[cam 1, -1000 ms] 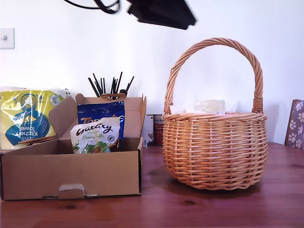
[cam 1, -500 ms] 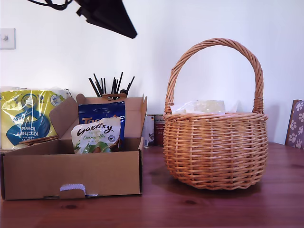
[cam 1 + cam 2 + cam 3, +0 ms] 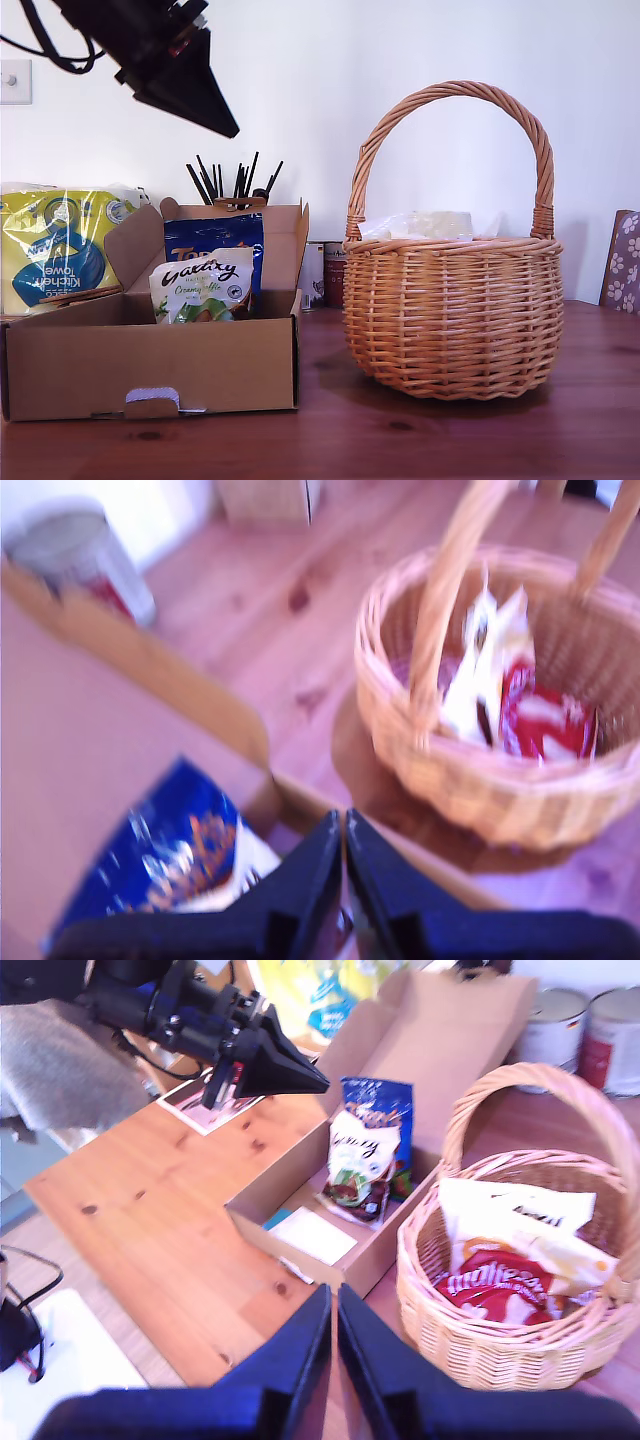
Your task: Move the bags of Easter eggs from the cardboard box on the left into the woven basket on the right side.
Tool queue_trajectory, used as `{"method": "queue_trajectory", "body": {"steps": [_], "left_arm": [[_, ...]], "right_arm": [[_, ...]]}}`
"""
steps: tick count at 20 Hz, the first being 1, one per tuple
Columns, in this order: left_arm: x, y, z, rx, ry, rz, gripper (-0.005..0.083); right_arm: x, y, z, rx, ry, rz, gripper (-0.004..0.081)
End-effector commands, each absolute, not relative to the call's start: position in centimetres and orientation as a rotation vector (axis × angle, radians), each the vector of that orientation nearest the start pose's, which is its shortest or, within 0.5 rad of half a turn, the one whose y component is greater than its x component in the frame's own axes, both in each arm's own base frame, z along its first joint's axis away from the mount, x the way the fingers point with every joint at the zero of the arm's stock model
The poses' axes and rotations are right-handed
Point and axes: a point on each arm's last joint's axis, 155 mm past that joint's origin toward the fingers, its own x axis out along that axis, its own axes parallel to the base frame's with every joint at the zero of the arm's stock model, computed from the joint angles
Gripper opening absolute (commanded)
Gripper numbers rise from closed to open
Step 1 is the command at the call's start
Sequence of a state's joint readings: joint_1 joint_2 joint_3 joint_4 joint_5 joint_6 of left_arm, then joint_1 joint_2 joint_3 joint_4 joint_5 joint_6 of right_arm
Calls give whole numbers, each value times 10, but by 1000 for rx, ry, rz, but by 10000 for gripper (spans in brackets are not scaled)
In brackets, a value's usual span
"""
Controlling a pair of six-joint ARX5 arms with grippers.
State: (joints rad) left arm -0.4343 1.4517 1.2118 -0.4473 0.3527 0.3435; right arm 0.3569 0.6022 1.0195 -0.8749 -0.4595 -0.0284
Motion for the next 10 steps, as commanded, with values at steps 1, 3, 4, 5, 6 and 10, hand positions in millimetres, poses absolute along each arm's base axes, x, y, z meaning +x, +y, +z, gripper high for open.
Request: {"method": "queue_trajectory", "body": {"steps": [1,3,4,5,6,10], "left_arm": [[357,-234,222,340,532,-870,-23],[359,-231,223,336,529,-865,-23],[360,-229,223,341,525,-867,-23],[362,-227,223,344,523,-863,-23],[364,-223,223,342,524,-855,-23],[364,-197,213,403,562,-840,-23]], "right_arm": [[174,152,308,-18,444,803,-12],[181,155,312,-28,421,795,-12],[183,158,314,-21,409,802,-12],[187,160,313,-11,401,793,-12],[189,163,310,-15,396,796,-12],[189,170,289,-38,439,782,-12]]}}
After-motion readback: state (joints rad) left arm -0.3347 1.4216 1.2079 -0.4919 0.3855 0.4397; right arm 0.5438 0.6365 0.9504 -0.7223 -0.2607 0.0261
